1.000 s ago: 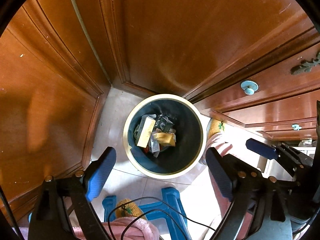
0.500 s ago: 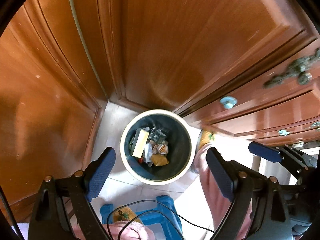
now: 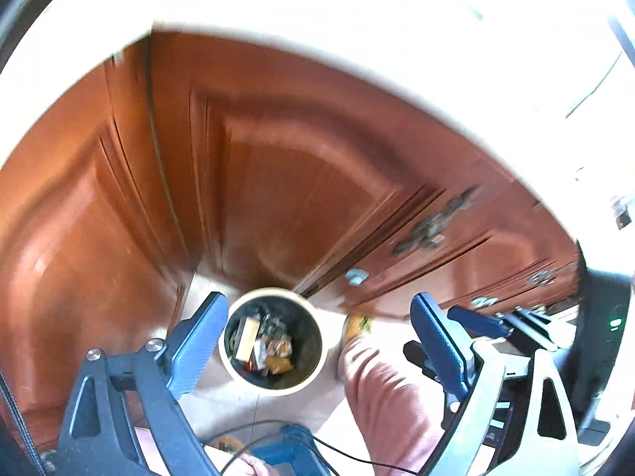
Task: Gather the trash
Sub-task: 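Raise both tools back up to the counter, then grasp the brown-and-white paper cup with the left tool while the right grasps the white tissue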
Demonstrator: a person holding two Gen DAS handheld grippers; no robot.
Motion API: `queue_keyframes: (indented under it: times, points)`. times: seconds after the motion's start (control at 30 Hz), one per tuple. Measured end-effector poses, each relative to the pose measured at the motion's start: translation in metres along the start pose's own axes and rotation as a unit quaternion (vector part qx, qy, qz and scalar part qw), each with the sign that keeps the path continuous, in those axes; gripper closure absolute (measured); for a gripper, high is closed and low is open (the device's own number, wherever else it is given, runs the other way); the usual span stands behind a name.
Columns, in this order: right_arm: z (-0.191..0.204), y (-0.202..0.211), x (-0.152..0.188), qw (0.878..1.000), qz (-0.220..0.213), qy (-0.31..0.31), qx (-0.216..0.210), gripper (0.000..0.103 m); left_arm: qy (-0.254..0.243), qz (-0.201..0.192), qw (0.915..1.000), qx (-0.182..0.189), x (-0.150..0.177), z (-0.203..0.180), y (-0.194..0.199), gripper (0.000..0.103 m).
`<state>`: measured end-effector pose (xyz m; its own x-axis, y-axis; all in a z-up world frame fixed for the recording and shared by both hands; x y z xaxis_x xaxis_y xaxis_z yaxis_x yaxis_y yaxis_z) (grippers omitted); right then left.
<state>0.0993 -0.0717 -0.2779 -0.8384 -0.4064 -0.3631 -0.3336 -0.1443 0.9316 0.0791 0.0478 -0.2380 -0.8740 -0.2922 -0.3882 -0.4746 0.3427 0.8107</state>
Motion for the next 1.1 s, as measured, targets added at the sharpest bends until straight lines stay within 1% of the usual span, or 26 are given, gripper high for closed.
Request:
queue_keyframes:
  times: [0.07,0.17,0.23,0.3,0.37,0.53,0.6,0.7,0.8,0.87,0.97,1.1]
  points:
    - [-0.003,0.023,-0.006,1.000,-0.016,-0.003,0.001,0.042,-0.012,-0.023,0.9997,0.006,-0.008,-0.013,0.026,0.006]
    - [-0.007,0.063,-0.018,0.999,-0.052,-0.003,0.012,0.042,-0.034,-0.059,0.9976,0.012,-0.022,-0.031,0.060,0.005]
    - [-0.011,0.088,-0.028,0.997,-0.076,-0.001,0.027,0.042,-0.048,-0.079,0.9956,0.015,-0.033,-0.043,0.081,0.005]
    - [-0.017,0.113,-0.040,0.994,-0.101,0.000,0.044,0.042,-0.062,-0.094,0.9935,0.011,-0.046,-0.054,0.097,0.005]
    - [-0.025,0.133,-0.055,0.992,-0.119,-0.002,0.051,0.042,-0.079,-0.105,0.9913,-0.002,-0.059,-0.066,0.108,0.005]
    - [-0.048,0.169,-0.096,0.987,-0.153,-0.003,0.053,0.042,-0.104,-0.125,0.9866,-0.010,-0.102,-0.090,0.129,0.005]
    - [-0.055,0.182,-0.112,0.984,-0.167,0.000,0.053,0.042,-0.109,-0.130,0.9854,-0.011,-0.114,-0.097,0.135,0.005]
    - [-0.066,0.192,-0.138,0.983,-0.177,0.005,0.052,0.042,-0.117,-0.133,0.9842,-0.007,-0.135,-0.109,0.138,0.005]
    - [-0.077,0.193,-0.169,0.982,-0.180,0.008,0.053,0.042,-0.126,-0.139,0.9822,-0.012,-0.157,-0.122,0.137,0.005]
    - [-0.092,0.194,-0.188,0.982,-0.181,0.009,0.049,0.042,-0.133,-0.144,0.9806,-0.016,-0.175,-0.132,0.131,0.005]
    - [-0.117,0.182,-0.226,0.985,-0.169,0.000,0.044,0.042,-0.133,-0.151,0.9790,-0.033,-0.204,-0.144,0.117,0.005]
    - [-0.161,0.157,-0.272,0.988,-0.147,-0.039,0.031,0.042,-0.133,-0.134,0.9807,-0.050,-0.247,-0.156,0.083,0.005]
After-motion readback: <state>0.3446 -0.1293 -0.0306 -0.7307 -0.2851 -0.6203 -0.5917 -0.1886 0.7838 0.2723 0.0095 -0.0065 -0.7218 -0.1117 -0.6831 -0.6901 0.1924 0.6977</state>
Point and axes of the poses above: each gripper's, at about its wrist camera, not at the fingertips, and y roughly against the way its jaws point, z to its left, x to its underside, the point moved 2 cm from there along -y, roughly the way its jaws point, and after that the axes turned 12 degrees about y, right-handed, at the moved point
